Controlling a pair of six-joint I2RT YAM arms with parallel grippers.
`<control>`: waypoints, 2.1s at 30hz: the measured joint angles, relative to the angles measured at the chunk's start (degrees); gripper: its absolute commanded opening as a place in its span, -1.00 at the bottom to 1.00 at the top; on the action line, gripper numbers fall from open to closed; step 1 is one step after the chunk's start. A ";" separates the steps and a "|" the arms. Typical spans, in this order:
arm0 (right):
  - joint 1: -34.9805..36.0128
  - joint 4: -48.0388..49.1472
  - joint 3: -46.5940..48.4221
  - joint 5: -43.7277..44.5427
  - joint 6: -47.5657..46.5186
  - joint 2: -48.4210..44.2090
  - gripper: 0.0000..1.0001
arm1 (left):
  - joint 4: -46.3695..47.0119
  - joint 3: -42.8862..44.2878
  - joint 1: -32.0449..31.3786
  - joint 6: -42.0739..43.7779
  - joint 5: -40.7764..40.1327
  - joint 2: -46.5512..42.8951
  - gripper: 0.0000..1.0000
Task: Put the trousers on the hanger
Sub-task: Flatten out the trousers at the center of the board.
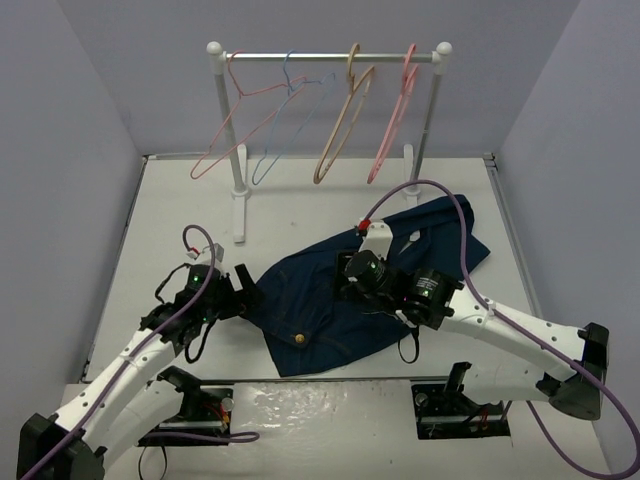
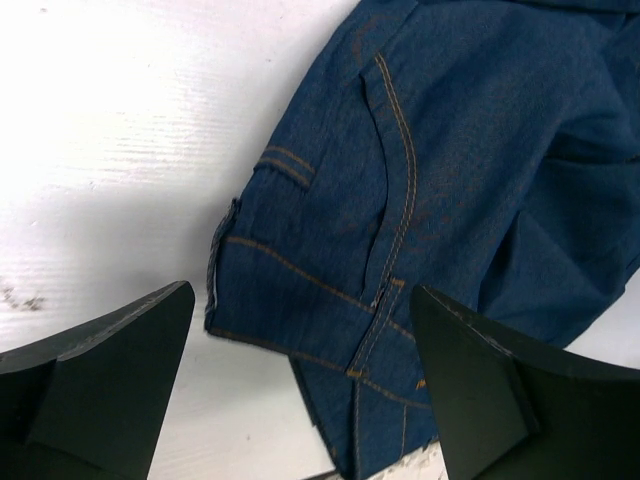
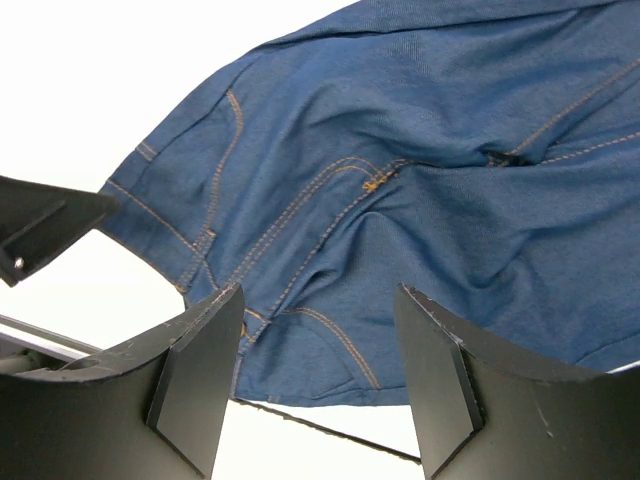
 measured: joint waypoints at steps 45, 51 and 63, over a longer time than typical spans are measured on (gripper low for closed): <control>-1.88 0.27 -4.43 5.36 -1.95 -4.82 0.21 | -10.98 29.89 19.25 25.61 -22.51 22.01 0.16; -2.68 0.46 -5.68 5.50 -1.93 -5.91 0.22 | -11.04 31.00 17.72 21.71 -13.63 19.52 0.24; -6.13 0.53 -6.34 5.46 -2.16 -6.11 0.47 | 1.51 9.68 -4.20 4.15 -2.79 20.34 0.25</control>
